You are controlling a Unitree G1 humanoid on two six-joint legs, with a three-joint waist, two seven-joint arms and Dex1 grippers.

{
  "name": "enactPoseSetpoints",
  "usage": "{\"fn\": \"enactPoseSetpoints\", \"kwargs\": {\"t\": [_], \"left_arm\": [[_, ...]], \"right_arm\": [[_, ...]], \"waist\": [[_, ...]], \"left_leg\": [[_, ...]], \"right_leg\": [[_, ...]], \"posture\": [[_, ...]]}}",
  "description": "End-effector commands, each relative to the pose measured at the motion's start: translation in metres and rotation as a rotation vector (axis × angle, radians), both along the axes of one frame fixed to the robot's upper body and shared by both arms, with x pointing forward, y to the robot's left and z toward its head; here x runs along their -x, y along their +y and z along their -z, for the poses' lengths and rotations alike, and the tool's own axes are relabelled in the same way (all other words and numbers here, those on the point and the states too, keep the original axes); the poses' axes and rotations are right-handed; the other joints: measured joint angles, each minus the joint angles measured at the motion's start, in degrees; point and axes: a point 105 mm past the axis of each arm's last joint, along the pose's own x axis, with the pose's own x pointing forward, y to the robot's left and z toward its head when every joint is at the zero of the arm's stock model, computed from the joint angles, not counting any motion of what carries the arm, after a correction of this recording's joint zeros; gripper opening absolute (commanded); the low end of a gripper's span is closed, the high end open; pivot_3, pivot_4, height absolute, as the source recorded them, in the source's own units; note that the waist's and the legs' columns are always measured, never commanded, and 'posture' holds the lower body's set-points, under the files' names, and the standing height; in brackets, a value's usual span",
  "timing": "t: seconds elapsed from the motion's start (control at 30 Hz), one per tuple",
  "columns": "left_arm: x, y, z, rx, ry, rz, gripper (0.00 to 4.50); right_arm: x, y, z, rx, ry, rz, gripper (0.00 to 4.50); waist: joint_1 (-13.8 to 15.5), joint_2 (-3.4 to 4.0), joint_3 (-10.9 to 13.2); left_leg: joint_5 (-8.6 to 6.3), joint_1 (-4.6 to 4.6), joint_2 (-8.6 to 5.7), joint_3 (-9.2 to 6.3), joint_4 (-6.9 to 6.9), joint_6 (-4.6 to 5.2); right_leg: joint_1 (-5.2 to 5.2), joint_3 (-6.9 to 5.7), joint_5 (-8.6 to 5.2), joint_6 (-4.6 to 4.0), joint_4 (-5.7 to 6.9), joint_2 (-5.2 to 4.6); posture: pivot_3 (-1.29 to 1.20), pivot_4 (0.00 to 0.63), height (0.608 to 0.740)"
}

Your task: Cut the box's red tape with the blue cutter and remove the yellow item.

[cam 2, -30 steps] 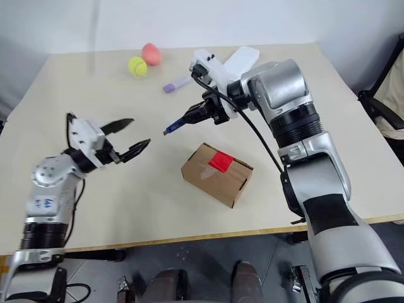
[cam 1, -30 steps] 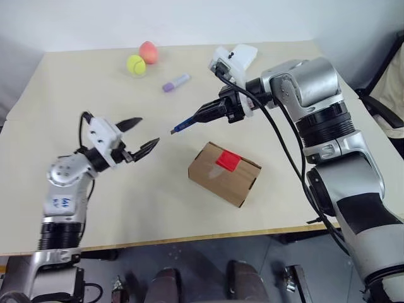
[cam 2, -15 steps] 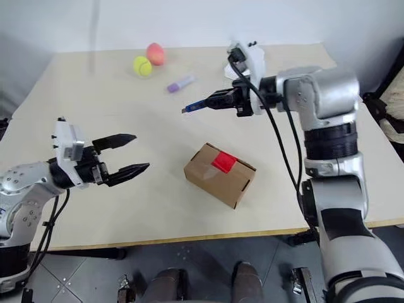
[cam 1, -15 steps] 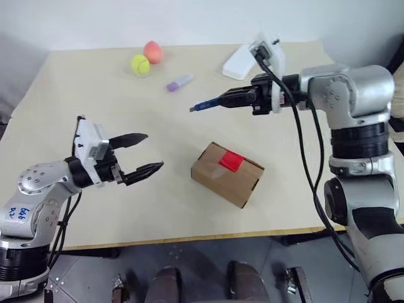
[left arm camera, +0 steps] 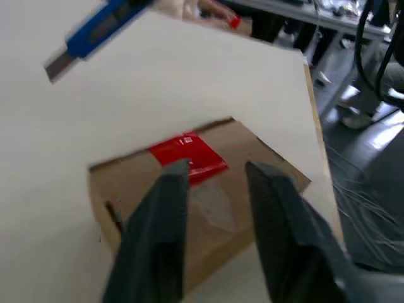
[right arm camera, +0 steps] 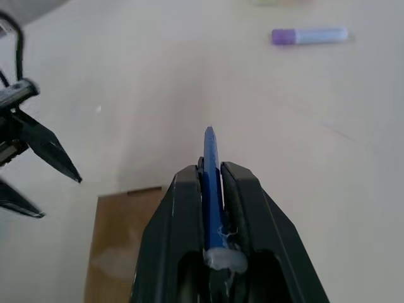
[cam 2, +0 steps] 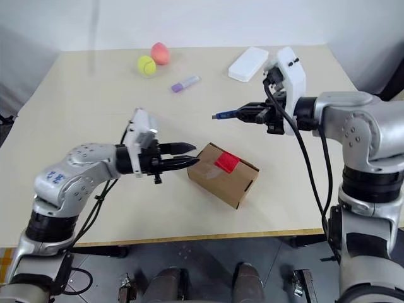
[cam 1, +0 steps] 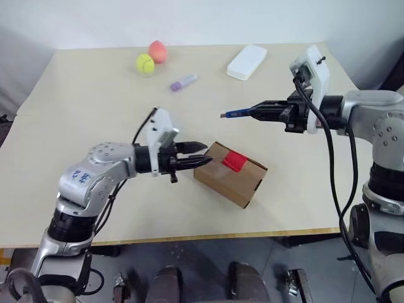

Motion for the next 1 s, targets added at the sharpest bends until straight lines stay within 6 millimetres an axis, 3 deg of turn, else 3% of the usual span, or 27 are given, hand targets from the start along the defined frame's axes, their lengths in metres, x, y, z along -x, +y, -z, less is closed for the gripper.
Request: {"fn": "enactPoseSetpoints", "kwargs": {"t": [0.03,0.07,0.27,0.67,0.87,1.0], "left_arm": [[-0.002,-0.006,0.004,-0.053,0.096,-0.011,0.2],[-0.004,-0.008,0.006,-0.065,0.118,-0.019,0.0],[-0.012,-0.017,0.018,-0.146,0.187,-0.049,0.0],[-0.017,-0.02,0.027,-0.22,0.2,-0.07,0.0],[-0.021,-0.018,0.028,-0.225,0.195,-0.078,0.0],[-0.021,-0.019,0.028,-0.227,0.194,-0.073,0.0]], "right_arm": [[0.006,-0.001,-0.001,0.038,-0.043,0.013,0.16],[0.006,-0.001,0.004,0.058,-0.037,0.015,0.16],[0.005,0.001,0.029,0.138,-0.007,0.013,0.16],[-0.002,-0.003,0.042,0.17,0.007,0.019,0.16],[-0.002,-0.002,0.017,0.11,-0.057,0.023,0.16],[0.0,0.0,0.016,0.093,-0.053,0.014,0.16]], "waist": [[-0.1,0.0,0.0],[0.0,0.0,0.0],[0.0,-0.01,0.0],[0.1,-0.01,0.0],[0.1,-0.01,0.0],[0.1,-0.01,0.0]], "left_leg": [[0.0,0.0,0.0,0.0,0.0,0.0],[0.0,0.0,0.0,0.0,-0.01,0.0],[0.0,0.0,0.0,0.0,0.0,0.01],[0.0,0.0,0.0,0.01,0.02,0.01],[0.0,-0.01,0.0,0.03,0.04,0.01],[0.0,-0.01,0.0,0.02,0.04,0.01]], "right_leg": [[0.0,0.0,0.0,0.0,0.01,0.0],[0.0,0.0,0.0,0.0,0.01,0.0],[0.0,0.01,0.0,0.0,0.0,0.0],[0.0,0.01,0.0,0.0,-0.03,0.0],[0.0,0.01,0.0,0.0,-0.05,0.0],[0.01,0.01,0.0,0.0,-0.05,0.0]], "posture": [[0.0,0.15,0.74],[0.0,0.15,0.74],[0.0,0.15,0.74],[0.0,0.15,0.74],[0.0,0.15,0.74],[0.0,0.15,0.74]]}}
